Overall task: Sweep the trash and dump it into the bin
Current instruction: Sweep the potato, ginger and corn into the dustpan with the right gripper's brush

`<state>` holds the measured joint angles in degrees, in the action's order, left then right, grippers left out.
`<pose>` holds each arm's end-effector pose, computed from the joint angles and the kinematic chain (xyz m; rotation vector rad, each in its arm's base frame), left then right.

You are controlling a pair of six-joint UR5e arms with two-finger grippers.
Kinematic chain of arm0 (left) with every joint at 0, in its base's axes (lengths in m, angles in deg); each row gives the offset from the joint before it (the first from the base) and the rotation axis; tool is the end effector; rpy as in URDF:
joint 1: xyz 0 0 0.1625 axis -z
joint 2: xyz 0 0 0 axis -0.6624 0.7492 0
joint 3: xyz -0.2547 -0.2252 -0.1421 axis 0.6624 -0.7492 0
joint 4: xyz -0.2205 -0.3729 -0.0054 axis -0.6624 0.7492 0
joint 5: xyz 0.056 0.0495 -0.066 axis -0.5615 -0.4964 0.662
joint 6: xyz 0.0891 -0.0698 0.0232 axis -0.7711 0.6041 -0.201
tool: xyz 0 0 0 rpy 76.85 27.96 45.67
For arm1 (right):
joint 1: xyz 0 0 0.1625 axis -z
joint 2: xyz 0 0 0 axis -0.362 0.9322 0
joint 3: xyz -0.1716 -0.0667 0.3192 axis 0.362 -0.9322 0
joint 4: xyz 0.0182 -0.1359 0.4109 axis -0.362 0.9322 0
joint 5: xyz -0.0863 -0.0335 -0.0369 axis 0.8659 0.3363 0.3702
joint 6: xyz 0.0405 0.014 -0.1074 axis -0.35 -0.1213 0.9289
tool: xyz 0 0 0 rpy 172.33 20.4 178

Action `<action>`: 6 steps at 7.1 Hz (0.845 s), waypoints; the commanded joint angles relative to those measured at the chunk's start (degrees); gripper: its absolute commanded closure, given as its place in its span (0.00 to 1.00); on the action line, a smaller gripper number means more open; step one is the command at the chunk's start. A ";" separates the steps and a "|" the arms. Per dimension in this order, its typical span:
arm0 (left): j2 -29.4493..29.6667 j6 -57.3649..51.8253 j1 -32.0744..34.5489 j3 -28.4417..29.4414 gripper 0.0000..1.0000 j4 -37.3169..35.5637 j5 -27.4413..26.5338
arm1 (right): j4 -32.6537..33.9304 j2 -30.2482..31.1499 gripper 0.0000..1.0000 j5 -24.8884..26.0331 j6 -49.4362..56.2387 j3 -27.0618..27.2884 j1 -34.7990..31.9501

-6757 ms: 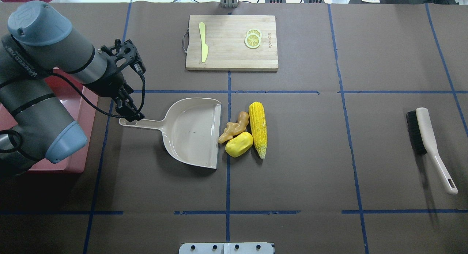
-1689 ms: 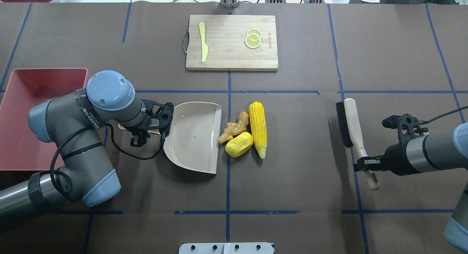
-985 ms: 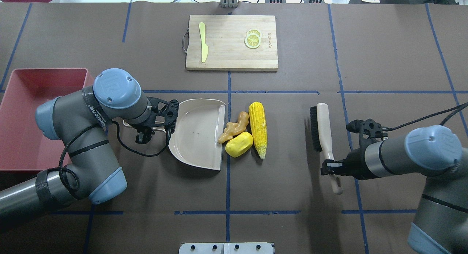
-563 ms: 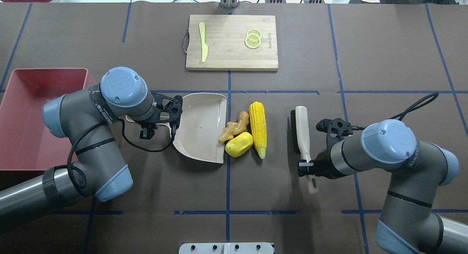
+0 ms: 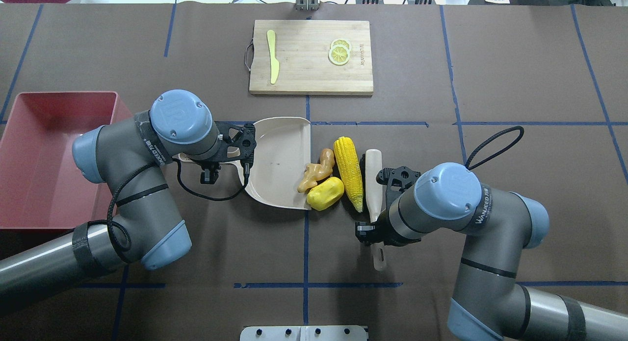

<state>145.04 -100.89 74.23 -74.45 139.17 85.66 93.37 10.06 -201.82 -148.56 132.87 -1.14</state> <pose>0.5019 -0.4546 0.2382 0.6774 0.4115 1.4327 -0.5202 -0.3101 0.2485 -0.1096 -0.9471 0.0272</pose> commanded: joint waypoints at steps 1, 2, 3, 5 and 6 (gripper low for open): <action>3.82 4.14 -1.19 2.84 0.74 0.03 -0.14 | 0.16 -4.06 1.00 0.10 -2.34 -2.95 0.83; 4.63 5.03 -1.37 3.73 0.74 0.03 -0.14 | -0.10 -7.04 1.00 0.01 -3.49 -5.23 0.92; 4.73 5.22 -1.63 3.83 0.74 0.03 -0.14 | -0.54 -8.64 1.00 0.10 -3.59 -6.81 1.18; 5.25 6.62 -2.77 4.35 0.74 0.47 -0.92 | -0.55 -9.71 1.00 0.19 -3.41 -7.01 1.18; 5.25 6.80 -2.78 4.36 0.74 0.73 -1.10 | -0.63 -9.71 1.00 0.10 -3.41 -6.83 1.10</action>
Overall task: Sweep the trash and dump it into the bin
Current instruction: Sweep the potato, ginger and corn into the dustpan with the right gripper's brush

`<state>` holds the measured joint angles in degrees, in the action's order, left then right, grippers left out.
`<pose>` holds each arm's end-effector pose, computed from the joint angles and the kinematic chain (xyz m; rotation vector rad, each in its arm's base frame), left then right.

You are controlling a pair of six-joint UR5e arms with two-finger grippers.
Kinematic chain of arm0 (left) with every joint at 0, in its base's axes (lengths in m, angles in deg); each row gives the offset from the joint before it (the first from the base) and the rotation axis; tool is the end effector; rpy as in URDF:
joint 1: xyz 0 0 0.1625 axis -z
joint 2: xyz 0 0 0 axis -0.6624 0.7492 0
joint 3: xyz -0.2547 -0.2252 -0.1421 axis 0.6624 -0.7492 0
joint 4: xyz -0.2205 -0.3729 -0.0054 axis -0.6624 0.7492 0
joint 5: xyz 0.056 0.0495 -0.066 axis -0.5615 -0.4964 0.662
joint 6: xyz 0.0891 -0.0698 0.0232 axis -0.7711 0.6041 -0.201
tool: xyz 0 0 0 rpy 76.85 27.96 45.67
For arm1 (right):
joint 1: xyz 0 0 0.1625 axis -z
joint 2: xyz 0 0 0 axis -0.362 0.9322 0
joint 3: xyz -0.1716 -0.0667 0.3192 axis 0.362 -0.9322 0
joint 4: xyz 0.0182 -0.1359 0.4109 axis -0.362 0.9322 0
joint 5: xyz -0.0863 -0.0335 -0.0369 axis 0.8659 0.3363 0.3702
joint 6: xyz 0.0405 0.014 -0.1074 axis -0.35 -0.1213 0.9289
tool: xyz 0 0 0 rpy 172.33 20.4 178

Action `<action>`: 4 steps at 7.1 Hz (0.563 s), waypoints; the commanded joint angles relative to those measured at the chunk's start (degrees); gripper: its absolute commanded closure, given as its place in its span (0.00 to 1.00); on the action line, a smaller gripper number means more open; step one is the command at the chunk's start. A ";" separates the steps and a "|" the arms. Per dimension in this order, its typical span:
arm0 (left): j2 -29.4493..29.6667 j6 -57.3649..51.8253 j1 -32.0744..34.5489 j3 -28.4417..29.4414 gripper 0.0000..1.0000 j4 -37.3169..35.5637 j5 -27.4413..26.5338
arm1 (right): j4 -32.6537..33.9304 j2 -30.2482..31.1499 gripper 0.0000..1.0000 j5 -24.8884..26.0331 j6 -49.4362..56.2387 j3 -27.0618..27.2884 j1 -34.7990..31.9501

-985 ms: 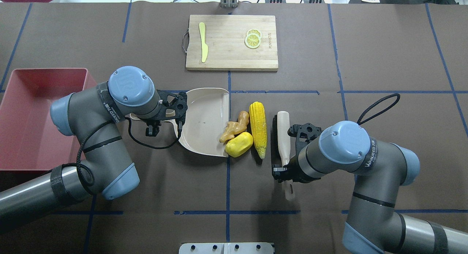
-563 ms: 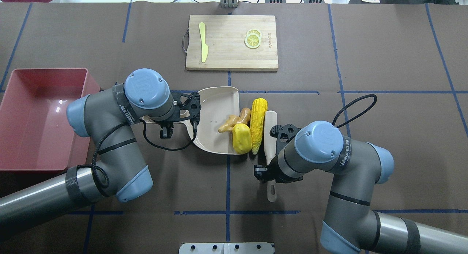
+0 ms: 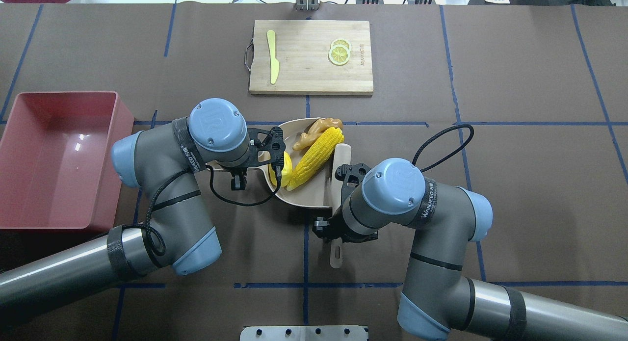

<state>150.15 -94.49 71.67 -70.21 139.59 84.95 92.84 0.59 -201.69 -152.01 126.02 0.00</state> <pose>0.5414 -0.4449 0.2114 0.6656 0.4553 1.3636 -0.5661 -0.3154 0.2005 -0.1292 -0.9933 0.0525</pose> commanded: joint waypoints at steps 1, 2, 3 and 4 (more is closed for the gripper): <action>0.06 0.40 -0.22 -0.05 0.74 0.50 -0.39 | -0.02 -0.23 1.00 -0.21 -0.05 0.97 -0.21; -0.03 0.57 -0.13 -0.14 0.74 1.46 -0.39 | 0.59 0.29 1.00 -0.30 -0.40 2.20 -0.48; -0.29 4.31 -0.13 -0.14 0.74 3.29 -0.31 | 1.30 1.52 1.00 -0.73 -0.40 4.21 -0.74; -0.47 7.75 -0.04 -0.05 0.74 5.83 -0.31 | 1.65 3.09 1.00 -0.82 -0.40 5.10 -0.66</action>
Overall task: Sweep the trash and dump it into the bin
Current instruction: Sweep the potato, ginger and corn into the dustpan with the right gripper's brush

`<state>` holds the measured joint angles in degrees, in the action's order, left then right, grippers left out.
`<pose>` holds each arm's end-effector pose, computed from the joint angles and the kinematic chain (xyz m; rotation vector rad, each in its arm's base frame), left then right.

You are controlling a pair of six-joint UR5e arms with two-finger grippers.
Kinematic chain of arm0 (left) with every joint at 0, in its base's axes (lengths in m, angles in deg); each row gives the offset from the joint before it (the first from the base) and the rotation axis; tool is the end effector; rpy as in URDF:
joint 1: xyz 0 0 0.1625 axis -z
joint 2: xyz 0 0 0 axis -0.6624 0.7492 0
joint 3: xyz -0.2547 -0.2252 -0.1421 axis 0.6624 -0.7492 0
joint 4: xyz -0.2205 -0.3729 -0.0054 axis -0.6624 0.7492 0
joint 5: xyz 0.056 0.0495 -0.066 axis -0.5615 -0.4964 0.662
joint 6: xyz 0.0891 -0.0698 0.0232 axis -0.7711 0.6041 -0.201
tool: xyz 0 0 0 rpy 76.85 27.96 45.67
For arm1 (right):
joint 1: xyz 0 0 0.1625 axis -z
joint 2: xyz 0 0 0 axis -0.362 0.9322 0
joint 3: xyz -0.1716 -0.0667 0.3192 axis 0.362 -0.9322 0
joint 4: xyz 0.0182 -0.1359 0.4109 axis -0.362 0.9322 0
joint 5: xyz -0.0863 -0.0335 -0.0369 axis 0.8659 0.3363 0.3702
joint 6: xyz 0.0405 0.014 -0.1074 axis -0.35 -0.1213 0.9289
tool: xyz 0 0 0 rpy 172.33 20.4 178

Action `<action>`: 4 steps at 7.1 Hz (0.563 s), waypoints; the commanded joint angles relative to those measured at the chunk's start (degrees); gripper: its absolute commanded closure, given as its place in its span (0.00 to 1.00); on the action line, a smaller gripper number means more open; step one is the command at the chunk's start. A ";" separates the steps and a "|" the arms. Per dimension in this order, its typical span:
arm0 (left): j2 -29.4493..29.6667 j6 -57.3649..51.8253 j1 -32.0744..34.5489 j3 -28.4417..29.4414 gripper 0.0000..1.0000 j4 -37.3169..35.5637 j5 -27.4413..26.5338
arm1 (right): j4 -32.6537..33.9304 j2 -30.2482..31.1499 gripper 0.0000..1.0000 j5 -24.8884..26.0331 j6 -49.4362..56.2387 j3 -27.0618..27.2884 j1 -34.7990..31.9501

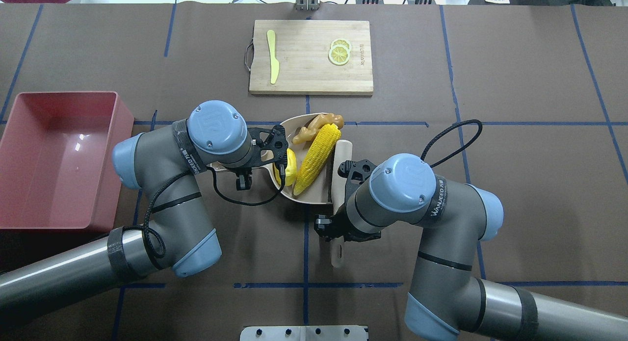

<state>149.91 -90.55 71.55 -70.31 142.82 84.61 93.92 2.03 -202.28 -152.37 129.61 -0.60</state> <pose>0.5423 -0.4445 0.2051 0.7005 0.4905 1.2941 -0.5455 -0.3132 0.1903 -0.1308 -1.0126 0.0583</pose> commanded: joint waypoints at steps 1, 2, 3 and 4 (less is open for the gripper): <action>-0.23 6.01 0.07 0.04 0.74 3.67 0.03 | 0.66 1.75 1.00 -0.23 -0.04 1.62 -0.23; -0.23 7.51 0.07 0.13 0.74 3.77 0.11 | 1.01 2.01 1.00 -0.84 -0.04 3.01 -0.85; -0.23 7.79 0.07 0.13 0.74 3.77 0.11 | 4.15 4.54 1.00 -3.20 -0.04 7.38 -2.33; -0.23 8.84 0.16 0.13 0.74 3.77 0.20 | 7.14 6.83 1.00 -3.92 -0.04 11.68 -3.13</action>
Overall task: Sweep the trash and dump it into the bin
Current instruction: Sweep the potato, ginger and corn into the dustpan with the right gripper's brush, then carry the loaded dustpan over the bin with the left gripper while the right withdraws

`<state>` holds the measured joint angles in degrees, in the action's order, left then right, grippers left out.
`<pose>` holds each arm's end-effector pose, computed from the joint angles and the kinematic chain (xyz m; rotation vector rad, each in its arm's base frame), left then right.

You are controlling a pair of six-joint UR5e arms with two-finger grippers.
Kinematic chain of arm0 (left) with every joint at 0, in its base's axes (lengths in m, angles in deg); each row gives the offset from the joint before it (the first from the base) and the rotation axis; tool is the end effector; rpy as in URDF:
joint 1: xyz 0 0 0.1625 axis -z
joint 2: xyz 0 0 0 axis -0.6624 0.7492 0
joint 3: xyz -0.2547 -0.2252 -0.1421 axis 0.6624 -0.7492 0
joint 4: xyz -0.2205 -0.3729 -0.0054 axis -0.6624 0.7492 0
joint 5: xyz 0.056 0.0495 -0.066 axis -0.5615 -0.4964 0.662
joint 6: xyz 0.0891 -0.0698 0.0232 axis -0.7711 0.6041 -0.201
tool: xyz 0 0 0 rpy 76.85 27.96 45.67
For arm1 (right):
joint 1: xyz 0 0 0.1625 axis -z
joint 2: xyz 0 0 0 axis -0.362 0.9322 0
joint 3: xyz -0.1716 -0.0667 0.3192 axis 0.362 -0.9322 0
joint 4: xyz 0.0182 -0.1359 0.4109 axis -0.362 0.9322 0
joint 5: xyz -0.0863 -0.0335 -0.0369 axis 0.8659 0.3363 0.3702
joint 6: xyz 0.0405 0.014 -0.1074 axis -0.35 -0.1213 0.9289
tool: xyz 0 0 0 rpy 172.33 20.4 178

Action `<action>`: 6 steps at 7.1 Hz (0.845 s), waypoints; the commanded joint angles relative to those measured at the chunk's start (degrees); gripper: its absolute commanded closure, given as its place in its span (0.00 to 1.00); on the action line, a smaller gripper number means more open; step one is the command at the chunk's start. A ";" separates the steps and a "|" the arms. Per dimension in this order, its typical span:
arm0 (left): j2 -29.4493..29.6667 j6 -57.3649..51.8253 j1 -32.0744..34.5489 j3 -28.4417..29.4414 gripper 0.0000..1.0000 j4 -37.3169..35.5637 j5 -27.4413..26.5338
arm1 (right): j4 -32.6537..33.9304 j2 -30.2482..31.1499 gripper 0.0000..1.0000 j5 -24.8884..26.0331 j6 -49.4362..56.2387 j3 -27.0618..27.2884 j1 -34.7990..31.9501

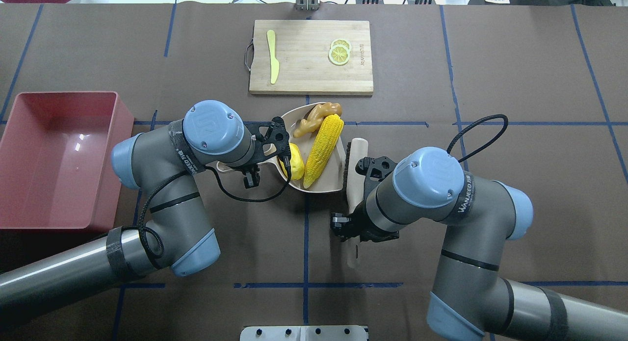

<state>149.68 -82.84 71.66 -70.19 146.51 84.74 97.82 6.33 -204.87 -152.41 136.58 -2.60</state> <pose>0.5422 -0.4457 0.1991 0.7119 0.5565 1.1624 -0.5001 -0.3118 0.1902 -0.1613 -1.0021 0.0741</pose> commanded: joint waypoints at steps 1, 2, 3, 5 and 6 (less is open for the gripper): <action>0.00 2.62 0.06 0.10 0.74 1.47 0.08 | 3.61 3.08 1.00 -1.42 0.00 5.36 -1.83; 0.00 2.99 0.23 0.10 0.75 2.70 0.25 | 3.70 5.17 1.00 -1.42 0.00 7.29 -3.23; 0.00 3.86 0.32 0.02 0.77 3.58 0.25 | 3.62 9.37 1.00 -1.42 0.09 9.65 -4.11; 0.00 5.18 0.93 -0.77 0.80 5.26 0.25 | 3.53 13.34 1.00 -2.73 0.87 10.29 -8.23; -0.18 5.10 2.15 -1.73 0.80 5.18 0.43 | 3.27 16.41 1.00 -3.09 1.75 11.16 -9.82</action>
<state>149.63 -77.99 72.71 -70.95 151.41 85.03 101.33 19.30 -207.31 -151.53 146.80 -10.24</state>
